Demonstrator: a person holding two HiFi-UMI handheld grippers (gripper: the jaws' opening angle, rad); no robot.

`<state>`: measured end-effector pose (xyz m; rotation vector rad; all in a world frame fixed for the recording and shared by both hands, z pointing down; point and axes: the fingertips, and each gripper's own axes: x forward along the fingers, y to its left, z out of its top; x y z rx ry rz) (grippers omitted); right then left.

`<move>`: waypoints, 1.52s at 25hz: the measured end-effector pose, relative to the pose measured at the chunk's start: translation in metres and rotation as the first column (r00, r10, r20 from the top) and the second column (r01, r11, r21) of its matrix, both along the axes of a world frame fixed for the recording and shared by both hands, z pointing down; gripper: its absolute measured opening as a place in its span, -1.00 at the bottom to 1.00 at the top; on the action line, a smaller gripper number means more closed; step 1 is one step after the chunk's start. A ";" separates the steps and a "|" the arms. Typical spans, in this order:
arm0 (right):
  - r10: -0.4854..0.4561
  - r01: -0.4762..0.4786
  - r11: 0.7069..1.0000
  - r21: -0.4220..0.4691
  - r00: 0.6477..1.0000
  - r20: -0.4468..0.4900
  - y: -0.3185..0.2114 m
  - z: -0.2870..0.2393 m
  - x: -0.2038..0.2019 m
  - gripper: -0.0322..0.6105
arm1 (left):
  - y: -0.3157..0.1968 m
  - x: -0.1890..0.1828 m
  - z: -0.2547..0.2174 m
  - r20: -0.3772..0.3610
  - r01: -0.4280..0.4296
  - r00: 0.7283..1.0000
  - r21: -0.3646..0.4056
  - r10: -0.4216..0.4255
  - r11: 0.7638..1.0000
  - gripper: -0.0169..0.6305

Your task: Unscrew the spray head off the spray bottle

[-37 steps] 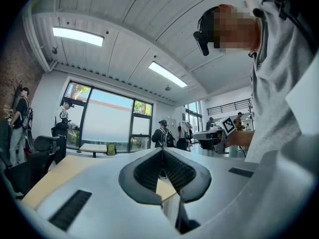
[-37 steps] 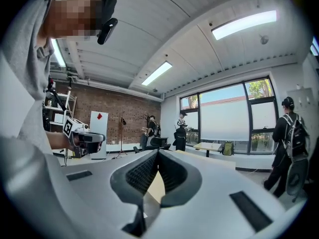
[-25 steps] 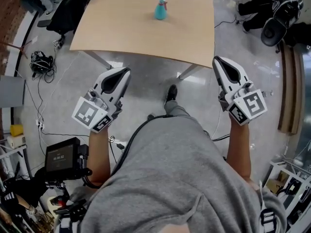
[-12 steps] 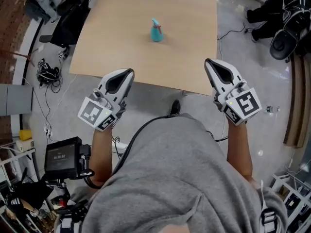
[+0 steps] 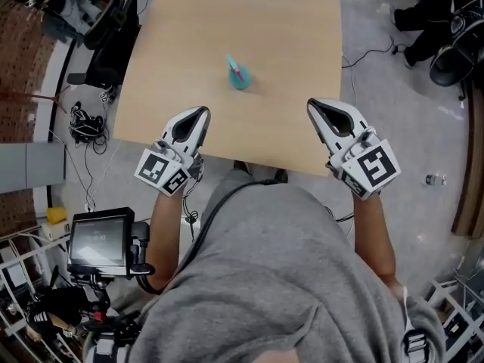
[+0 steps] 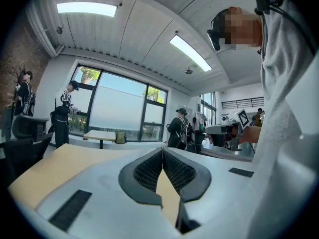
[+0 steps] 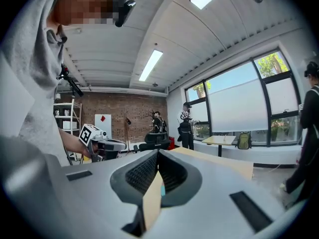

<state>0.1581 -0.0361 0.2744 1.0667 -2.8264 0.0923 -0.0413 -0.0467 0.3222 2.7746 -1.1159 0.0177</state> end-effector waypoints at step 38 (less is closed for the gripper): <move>-0.032 -0.028 0.933 -0.358 0.986 -0.161 -0.159 0.111 -0.070 -0.88 | -0.219 0.068 0.289 0.483 -0.150 0.858 -0.094 0.177 0.984 0.27</move>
